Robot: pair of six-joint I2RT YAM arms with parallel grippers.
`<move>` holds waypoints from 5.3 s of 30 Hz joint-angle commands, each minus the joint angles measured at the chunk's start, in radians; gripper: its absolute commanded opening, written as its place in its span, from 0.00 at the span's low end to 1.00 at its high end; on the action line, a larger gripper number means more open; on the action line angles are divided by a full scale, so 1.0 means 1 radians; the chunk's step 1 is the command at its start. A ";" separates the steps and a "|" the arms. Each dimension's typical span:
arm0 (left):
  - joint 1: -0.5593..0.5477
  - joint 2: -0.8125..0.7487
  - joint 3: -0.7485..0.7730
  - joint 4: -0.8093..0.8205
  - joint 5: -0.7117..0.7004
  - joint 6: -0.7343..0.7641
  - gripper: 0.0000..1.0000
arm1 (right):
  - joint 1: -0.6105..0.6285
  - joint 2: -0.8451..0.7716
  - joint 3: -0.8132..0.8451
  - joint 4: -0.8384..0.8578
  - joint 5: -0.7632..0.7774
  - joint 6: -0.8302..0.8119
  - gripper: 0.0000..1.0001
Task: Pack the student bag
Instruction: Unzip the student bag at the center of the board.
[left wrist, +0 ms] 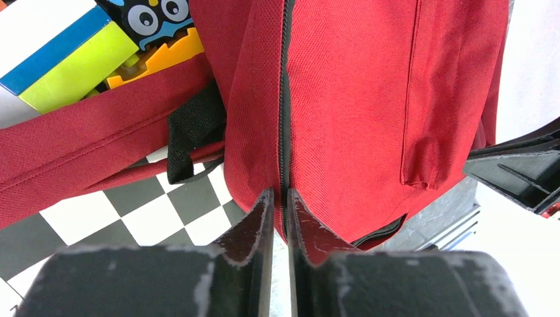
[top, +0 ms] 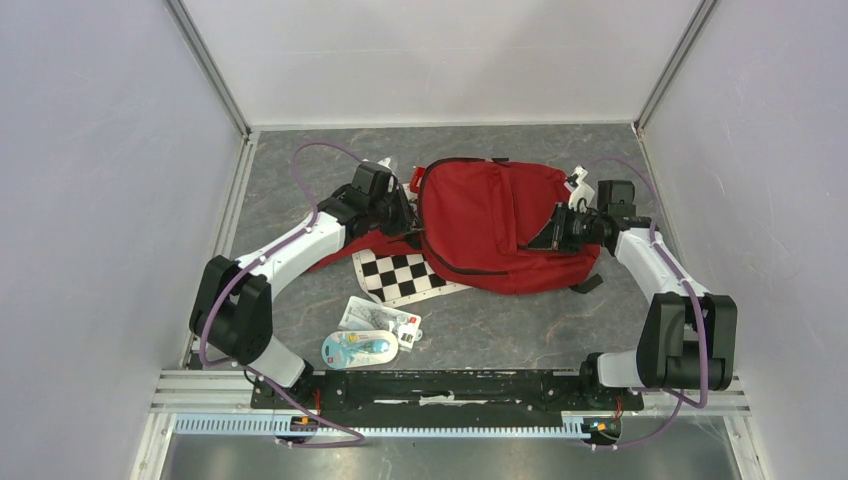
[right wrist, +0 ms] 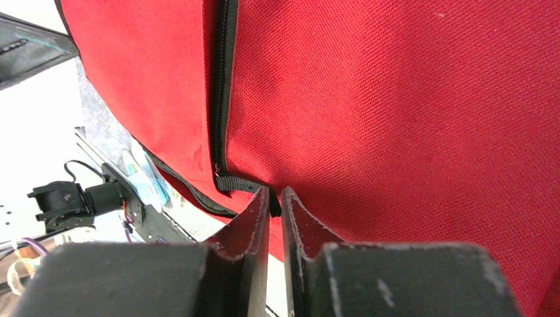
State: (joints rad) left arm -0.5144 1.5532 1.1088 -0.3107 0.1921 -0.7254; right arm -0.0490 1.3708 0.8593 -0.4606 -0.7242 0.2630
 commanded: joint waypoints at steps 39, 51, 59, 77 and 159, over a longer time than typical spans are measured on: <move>-0.007 0.000 -0.001 -0.039 -0.098 0.237 0.02 | 0.164 0.376 0.450 0.555 0.277 0.020 0.00; -0.007 0.000 0.009 -0.054 -0.100 0.254 0.02 | 0.175 0.509 0.579 0.554 0.405 -0.052 0.00; -0.007 0.002 0.016 -0.074 -0.106 0.268 0.02 | 0.185 0.567 0.641 0.543 0.429 -0.084 0.00; -0.018 -0.030 0.241 -0.124 -0.147 0.272 0.94 | 0.195 0.301 0.526 0.210 0.607 -0.191 0.56; -0.198 0.526 0.619 -0.051 0.019 0.086 0.40 | 0.443 0.168 0.259 -0.001 0.879 -0.255 0.47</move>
State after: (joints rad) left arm -0.7094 2.0899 1.7248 -0.3916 0.1940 -0.6609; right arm 0.3901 1.5288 1.0897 -0.4267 -0.0002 0.0399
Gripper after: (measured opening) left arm 0.400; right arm 0.520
